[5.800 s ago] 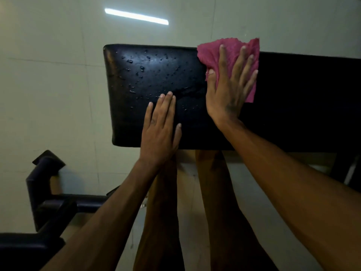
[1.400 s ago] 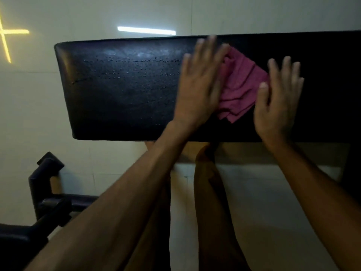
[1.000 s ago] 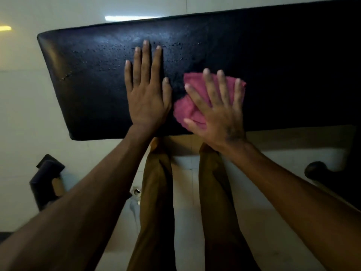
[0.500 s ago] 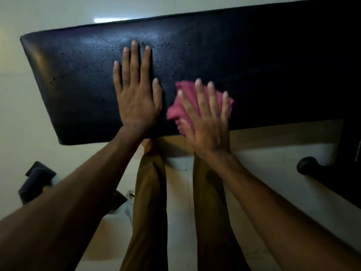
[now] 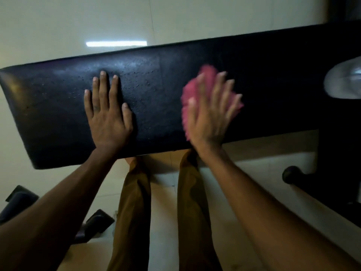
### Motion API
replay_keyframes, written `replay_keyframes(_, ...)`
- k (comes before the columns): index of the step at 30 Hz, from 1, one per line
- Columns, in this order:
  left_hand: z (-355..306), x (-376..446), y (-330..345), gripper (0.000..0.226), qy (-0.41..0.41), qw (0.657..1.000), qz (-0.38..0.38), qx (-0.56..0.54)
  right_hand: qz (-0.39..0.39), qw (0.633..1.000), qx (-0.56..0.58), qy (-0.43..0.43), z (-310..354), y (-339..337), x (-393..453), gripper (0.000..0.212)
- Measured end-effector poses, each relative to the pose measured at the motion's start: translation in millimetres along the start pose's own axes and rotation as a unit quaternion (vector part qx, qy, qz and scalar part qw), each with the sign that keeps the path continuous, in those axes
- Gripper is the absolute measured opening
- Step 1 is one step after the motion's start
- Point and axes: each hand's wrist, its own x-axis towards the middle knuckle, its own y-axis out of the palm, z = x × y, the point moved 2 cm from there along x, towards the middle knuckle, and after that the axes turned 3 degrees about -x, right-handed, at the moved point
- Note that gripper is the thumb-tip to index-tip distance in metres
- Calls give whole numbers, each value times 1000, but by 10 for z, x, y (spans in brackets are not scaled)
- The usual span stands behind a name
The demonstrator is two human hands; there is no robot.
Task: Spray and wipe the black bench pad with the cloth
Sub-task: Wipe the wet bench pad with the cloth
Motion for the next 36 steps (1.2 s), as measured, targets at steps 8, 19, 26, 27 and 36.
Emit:
replay_keyframes(8, -12, 7, 48, 64, 2, 1000, -10, 6, -9, 1000, -20, -8, -887, -157, 370, 57)
replay_keyframes(19, 35, 16, 55, 65, 6, 1000, -10, 3, 46, 982, -20, -181, 76, -53, 776, 61)
replay_keyframes(26, 51, 10, 61, 64, 16, 1000, -20, 2, 91, 914, -33, -394, 766, 39, 547, 62)
replay_keyframes(27, 49, 12, 56, 64, 17, 1000, -20, -1, 90, 907, -40, -410, 732, 44, 620, 61)
replay_keyframes(36, 111, 5, 36, 63, 30, 998, -16, -48, 84, 913, -52, -396, 1059, 142, 264, 58)
